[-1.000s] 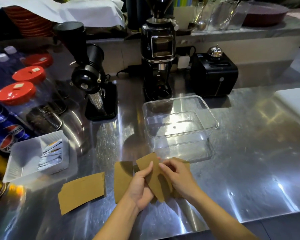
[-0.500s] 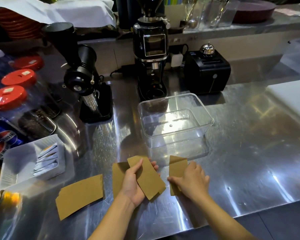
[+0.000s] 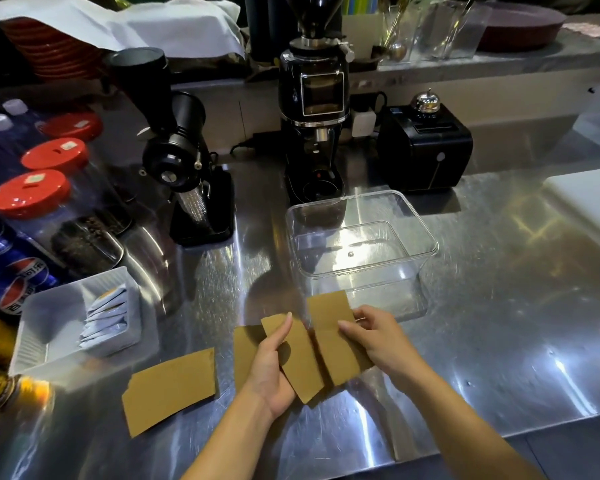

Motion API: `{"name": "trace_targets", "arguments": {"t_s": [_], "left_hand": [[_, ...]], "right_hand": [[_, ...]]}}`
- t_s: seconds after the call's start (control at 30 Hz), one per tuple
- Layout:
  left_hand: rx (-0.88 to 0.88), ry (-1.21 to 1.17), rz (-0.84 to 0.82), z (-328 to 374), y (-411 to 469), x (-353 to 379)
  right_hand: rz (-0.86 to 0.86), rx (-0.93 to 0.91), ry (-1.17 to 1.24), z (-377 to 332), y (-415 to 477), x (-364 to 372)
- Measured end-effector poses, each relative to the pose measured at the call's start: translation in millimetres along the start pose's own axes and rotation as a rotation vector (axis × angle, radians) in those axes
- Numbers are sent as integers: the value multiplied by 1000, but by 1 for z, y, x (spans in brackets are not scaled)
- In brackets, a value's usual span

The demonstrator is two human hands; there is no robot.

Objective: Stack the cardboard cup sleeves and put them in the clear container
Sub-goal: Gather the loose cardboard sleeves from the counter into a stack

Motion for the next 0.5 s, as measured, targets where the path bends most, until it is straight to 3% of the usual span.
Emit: {"name": "trace_targets", "arguments": {"t_s": [0.13, 0.5], "left_hand": [[1, -32, -91, 1, -5, 3], [120, -145, 50, 15, -21, -42]], "right_hand": [[-150, -7, 69, 1, -5, 32], [-68, -212, -165, 4, -2, 61]]}}
Point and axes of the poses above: each hand's wrist, its own y-axis towards the middle knuckle, its own x-axis out of the palm, z = x × y, the point moved 3 cm from there along y, towards the middle knuckle, and after that the axes turned 12 degrees about y, right-handed, at the moved point
